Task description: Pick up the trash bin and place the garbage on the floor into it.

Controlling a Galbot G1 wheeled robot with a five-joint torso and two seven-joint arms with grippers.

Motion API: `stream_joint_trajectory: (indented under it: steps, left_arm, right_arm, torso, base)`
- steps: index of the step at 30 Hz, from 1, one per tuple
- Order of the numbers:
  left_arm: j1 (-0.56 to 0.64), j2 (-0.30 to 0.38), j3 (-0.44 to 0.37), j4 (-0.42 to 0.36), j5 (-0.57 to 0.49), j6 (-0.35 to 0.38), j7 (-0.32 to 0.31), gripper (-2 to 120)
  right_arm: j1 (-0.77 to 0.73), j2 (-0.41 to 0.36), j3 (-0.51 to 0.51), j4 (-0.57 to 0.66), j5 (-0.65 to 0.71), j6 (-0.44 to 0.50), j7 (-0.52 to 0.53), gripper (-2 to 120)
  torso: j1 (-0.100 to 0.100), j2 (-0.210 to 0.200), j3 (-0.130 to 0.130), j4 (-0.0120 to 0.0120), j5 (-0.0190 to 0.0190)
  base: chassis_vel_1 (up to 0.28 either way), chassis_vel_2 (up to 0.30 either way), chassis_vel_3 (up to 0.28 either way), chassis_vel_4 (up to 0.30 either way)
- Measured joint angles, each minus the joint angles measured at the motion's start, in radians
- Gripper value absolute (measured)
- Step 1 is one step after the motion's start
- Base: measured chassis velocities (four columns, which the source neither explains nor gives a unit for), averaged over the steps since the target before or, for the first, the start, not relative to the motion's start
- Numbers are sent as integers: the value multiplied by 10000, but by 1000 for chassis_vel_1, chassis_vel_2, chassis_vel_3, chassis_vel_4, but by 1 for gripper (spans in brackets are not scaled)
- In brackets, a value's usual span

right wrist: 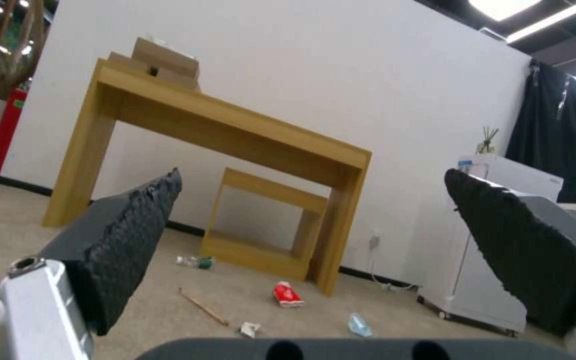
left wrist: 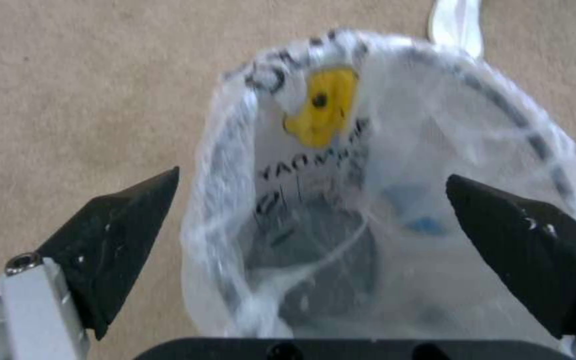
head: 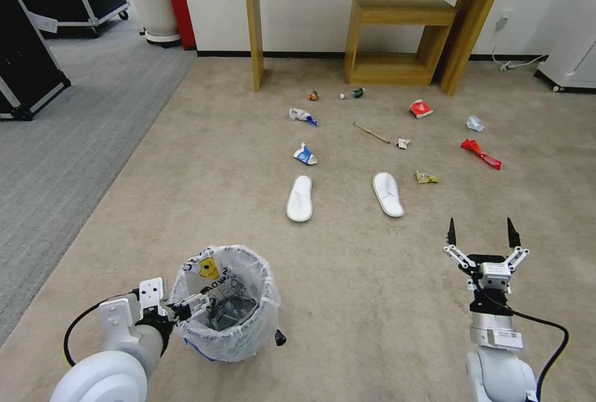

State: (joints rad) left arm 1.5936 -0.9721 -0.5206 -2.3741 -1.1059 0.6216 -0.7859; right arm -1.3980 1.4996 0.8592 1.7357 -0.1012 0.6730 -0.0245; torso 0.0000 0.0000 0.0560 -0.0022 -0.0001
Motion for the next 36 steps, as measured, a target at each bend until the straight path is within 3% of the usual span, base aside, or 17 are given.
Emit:
stream_joint_trajectory:
  steps: [9,15,26,36]
  left_arm:
    - [-479,782,492,972,295,-162,287,100]
    - [-749,726,842,1352,354,-308,548,100]
    - [-1667,1043,1522,2911,821,-923,1387,100]
    - [-1768,1232,1937,3215,954,-971,1245,99]
  right_arm:
    - [-111,117,86,24,-43,63,-24,100]
    - [-89,117,124,0,-37,57,-31,100]
    - [-60,218,73,-97,-144,60,-104,100]
    - [-169,203,186,-98,-87,174,-116,100]
  torso:
    - [0,0,0,0,1]
    - [0,0,0,1,0]
    - [0,0,1,1,0]
    - [0,0,1,0,0]
  base:
    - [0,0,0,0]
    - [0,0,0,0]
    - [0,0,0,0]
    - [0,0,0,0]
